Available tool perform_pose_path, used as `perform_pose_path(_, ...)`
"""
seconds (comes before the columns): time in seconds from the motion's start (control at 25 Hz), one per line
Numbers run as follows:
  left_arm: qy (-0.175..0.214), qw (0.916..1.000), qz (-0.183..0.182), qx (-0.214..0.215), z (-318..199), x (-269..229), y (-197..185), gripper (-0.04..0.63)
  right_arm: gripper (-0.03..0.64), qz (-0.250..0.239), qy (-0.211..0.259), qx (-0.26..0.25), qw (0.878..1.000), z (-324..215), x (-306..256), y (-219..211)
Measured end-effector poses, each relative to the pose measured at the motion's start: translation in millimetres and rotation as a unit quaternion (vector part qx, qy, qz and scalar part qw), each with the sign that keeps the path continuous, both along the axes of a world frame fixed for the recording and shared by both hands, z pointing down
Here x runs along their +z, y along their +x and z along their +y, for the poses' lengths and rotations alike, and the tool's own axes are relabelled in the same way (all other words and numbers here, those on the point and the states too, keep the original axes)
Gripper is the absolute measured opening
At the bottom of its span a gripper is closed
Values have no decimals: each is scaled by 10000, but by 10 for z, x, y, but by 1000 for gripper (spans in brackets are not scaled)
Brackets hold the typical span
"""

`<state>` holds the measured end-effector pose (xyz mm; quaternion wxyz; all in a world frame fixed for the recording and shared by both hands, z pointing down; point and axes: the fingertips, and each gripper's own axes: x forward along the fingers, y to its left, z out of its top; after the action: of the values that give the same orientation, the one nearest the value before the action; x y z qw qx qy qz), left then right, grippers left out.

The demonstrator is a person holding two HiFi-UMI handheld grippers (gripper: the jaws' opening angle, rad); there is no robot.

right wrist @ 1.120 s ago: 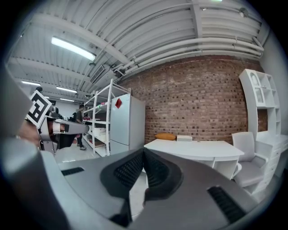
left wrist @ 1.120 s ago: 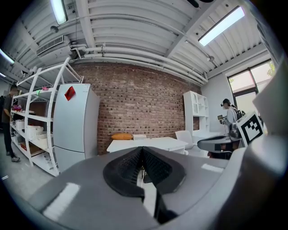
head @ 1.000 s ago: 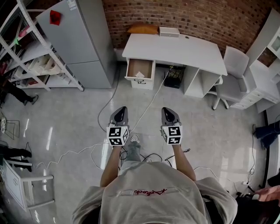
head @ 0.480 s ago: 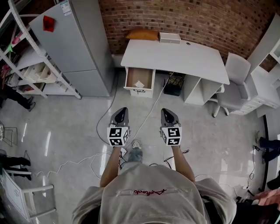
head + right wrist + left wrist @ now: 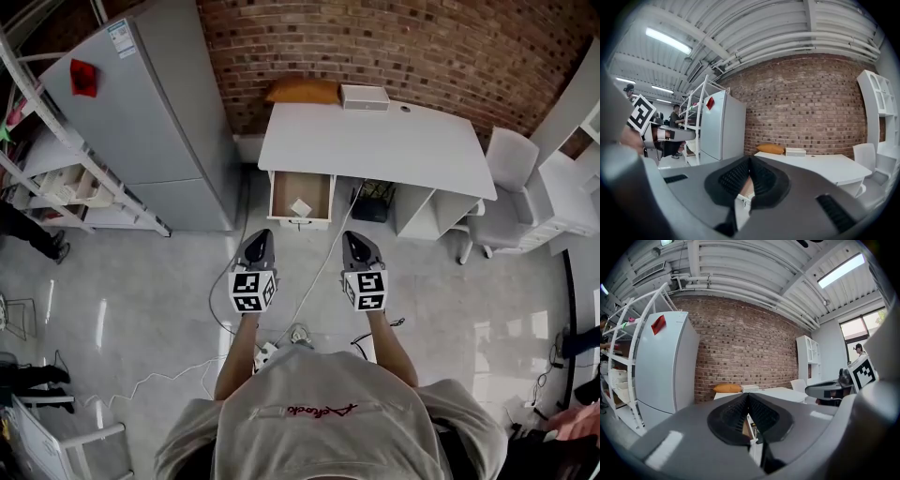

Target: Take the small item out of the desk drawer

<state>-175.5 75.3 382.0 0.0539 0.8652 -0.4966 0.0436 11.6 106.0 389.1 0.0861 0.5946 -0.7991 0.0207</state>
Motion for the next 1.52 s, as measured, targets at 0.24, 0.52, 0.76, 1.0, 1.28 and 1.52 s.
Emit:
perform_pose_path(0.24,68,9998,28,164,-686,-29,-94,8,12,26,88,129,9999,-628,-42,-123)
perform_pose_path(0.52,65,9992,22,385,-1234,13,-68,8,12,57,65,333,9994,-1092,12,-121)
perform_pose_path(0.76,-40,9985,5,543,-1393,148,50,8,12,65,-59,506,9987,-1206,147,12)
perform_pose_path(1.0,-233,9976,0,656,-1518,309,163,8,12,102,-245,556,9981,-1282,266,88)
perform_pose_path(1.28,-421,9970,-55,641,-1750,474,374,8,12,93,-417,470,9980,-1509,409,274)
perform_pose_path(1.52,-581,9970,-135,495,-2040,616,580,8,12,46,-528,241,9983,-1923,530,439)
